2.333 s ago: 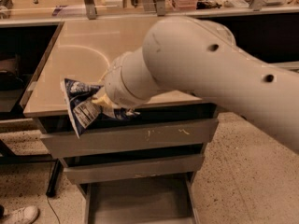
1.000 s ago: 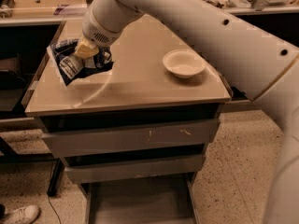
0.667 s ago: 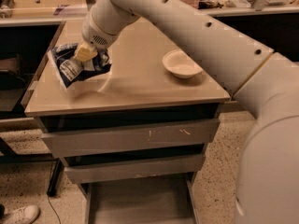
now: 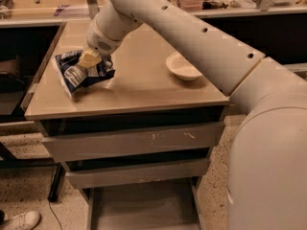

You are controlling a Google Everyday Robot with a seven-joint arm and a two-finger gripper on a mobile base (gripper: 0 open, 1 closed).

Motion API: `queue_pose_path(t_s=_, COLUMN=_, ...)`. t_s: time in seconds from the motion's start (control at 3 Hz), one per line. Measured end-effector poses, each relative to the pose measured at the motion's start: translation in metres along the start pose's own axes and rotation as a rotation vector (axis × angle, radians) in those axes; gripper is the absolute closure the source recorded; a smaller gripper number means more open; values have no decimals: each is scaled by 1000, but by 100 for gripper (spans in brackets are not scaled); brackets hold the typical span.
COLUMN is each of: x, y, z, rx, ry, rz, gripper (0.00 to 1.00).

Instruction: Pick blue chip bag from bottom drawer and place on counter

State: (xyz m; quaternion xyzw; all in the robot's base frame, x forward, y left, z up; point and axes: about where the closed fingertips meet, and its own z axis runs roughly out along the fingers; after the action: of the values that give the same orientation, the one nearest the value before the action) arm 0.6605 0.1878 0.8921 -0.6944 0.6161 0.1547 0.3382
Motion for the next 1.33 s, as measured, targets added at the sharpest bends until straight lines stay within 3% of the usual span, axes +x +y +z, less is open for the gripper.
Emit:
queue_pose_path(t_s=1.0, x=0, y=0, z=0, rx=0, ry=0, rz=0, gripper=13)
queue_pose_path(t_s=1.33, x=0, y=0, z=0, rx=0, ry=0, rz=0, gripper=0)
